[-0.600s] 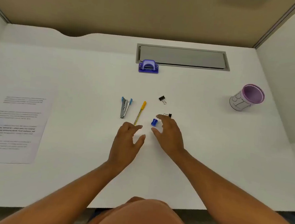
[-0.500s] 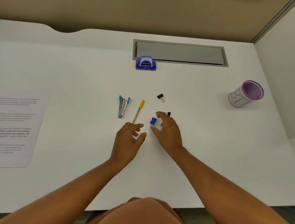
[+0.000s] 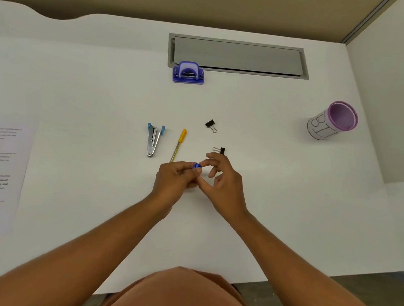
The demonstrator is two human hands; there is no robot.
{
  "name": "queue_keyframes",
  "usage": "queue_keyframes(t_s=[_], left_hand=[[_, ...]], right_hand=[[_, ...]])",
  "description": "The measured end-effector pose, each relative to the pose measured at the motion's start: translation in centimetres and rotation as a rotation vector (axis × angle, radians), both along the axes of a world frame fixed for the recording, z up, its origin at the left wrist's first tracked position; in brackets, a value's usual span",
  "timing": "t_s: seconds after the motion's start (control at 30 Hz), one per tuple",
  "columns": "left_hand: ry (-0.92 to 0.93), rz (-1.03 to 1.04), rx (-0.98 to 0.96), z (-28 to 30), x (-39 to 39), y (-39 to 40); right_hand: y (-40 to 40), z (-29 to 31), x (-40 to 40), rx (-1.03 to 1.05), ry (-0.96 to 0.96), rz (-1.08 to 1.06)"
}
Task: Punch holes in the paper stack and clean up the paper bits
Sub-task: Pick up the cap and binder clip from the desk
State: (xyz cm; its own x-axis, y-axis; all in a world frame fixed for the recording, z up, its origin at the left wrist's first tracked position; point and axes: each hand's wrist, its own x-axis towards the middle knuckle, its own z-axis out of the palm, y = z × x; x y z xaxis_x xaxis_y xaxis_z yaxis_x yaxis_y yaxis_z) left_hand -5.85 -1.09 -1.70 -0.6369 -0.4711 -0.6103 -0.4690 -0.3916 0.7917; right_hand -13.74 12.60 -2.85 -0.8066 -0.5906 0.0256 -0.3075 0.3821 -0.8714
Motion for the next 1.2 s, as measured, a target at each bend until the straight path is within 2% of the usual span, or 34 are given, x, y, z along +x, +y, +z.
queue_keyframes(t_s=[0.1,0.23,0.37,0.53,0.77,0.97,1.2], left_hand=[[-0.003,0.056,0.007,0.3,-0.1,-0.6],[-0.006,0.120,0.007,0.3,-0.1,-1.5],[-0.015,0.127,-0.040,0.3,0.2,-1.9],[-0.027,0.144,-0.096,0.0,0.4,-1.9],[-0.031,0.178,-0.134,0.4,0.1,-1.3],[0.006,0.225,-0.151,1.3,-0.1,-1.3],[0.015,0.280,-0.180,1.8,1.2,-1.1]], right_hand=[[1.1,0.1,-2.5,0.046,0.031,0.075],[1.7,-1.2,-7.6,0.306,0.231,0.058],[1.1,-2.9,-10.0,0.484,0.233,0.115],[0.7,-3.3,-10.6,0.405,0.246,0.130],[-3.6,-1.9,-13.2,0.228,0.250,-0.024],[-5.3,-3.2,-13.7,0.255,0.172,0.016],[-5.6,-2.9,-13.5,0.283,0.219,0.047]])
